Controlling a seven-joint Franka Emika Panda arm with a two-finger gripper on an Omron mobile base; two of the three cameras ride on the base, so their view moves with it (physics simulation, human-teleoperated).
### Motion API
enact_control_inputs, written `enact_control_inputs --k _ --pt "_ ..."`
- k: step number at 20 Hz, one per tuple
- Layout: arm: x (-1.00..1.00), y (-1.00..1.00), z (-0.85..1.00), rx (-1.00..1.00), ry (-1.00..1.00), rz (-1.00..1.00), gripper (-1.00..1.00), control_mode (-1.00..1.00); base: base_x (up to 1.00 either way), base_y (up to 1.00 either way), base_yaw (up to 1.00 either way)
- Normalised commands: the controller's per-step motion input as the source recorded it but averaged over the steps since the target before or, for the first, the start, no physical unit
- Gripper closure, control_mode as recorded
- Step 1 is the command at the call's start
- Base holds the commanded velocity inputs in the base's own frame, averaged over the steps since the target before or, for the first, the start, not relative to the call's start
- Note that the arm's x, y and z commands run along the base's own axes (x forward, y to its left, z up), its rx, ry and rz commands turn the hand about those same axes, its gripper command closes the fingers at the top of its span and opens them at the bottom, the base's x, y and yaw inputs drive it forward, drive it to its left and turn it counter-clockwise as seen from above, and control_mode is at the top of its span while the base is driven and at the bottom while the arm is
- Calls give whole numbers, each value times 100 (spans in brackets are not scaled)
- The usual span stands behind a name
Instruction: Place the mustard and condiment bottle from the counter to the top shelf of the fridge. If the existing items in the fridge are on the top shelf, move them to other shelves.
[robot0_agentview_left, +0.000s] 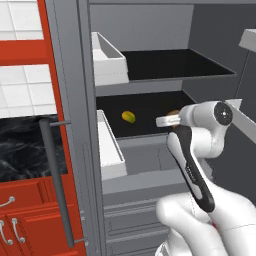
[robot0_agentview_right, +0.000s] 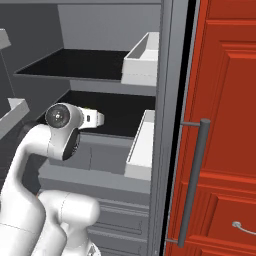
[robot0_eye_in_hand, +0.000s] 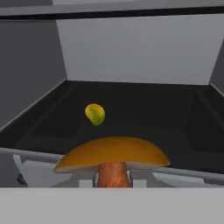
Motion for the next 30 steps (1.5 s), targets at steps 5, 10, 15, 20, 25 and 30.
enact_control_inputs --k 5,10,15,20,25,30 --pt "62 0 -28 0 0 0 100 -100 0 0 0" --pt "60 0 -33 0 0 0 100 -100 0 0 0" --pt "73 0 -31 -1 0 0 100 -100 0 0 0" --pt "93 0 -31 -1 0 0 100 -100 0 0 0" --pt "93 0 -30 0 0 0 -100 -100 0 0 0" --pt "29 1 -2 0 0 -1 -100 -100 0 0 0"
